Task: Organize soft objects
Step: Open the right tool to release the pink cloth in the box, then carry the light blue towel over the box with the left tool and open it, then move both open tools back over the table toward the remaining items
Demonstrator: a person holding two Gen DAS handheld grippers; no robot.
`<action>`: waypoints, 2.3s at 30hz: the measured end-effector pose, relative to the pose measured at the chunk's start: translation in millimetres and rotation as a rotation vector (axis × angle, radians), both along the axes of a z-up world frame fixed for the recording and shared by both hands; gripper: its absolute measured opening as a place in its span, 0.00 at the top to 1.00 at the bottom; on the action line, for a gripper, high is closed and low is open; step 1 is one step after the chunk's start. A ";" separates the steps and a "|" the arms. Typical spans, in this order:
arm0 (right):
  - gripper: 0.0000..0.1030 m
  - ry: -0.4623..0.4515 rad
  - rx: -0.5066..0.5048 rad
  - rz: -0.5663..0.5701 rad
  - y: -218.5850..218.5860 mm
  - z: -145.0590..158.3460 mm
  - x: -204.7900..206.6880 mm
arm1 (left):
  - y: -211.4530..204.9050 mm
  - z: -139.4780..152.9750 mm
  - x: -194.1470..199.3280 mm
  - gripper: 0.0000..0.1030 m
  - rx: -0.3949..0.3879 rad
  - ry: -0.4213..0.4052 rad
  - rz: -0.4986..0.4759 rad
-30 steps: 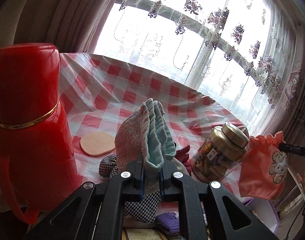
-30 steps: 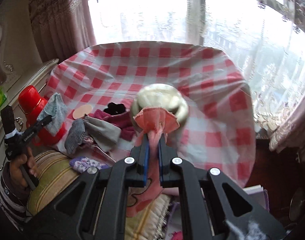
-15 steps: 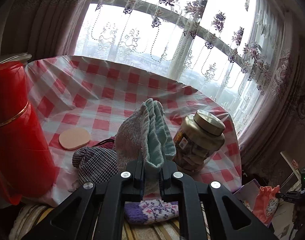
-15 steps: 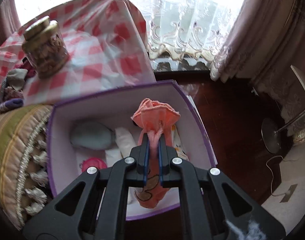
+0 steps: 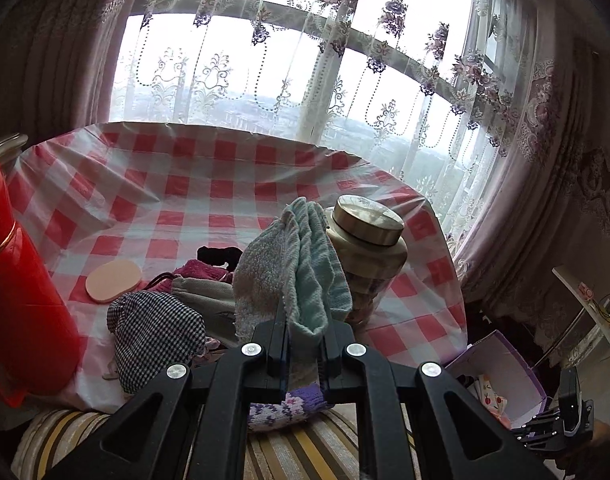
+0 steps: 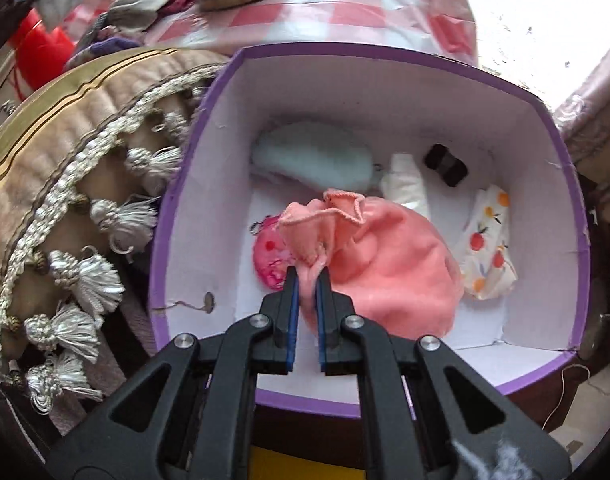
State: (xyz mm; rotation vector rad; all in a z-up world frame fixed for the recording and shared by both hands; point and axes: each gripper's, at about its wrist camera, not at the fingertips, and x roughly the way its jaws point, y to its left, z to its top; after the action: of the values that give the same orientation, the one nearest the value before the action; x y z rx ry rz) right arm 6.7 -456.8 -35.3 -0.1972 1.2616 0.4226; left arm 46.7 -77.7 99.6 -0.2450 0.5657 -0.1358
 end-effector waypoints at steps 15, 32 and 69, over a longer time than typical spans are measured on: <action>0.37 0.283 0.127 0.049 7.8 -37.1 -5.8 | -59.1 3.9 3.6 0.89 0.031 0.017 -0.182; 0.20 0.030 0.167 -0.302 -104.2 19.2 -0.2 | -247.3 -3.1 5.3 0.87 0.360 0.050 -0.670; 0.20 0.131 -0.039 -0.267 15.4 -68.9 139.4 | -110.9 -50.7 9.0 0.44 0.059 0.282 -0.415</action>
State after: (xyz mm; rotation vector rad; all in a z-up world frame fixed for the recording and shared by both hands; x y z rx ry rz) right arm 146.1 -441.4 -104.2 -0.0323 1.4038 0.1834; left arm 55.7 -188.6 48.9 -0.0855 0.8955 -0.4907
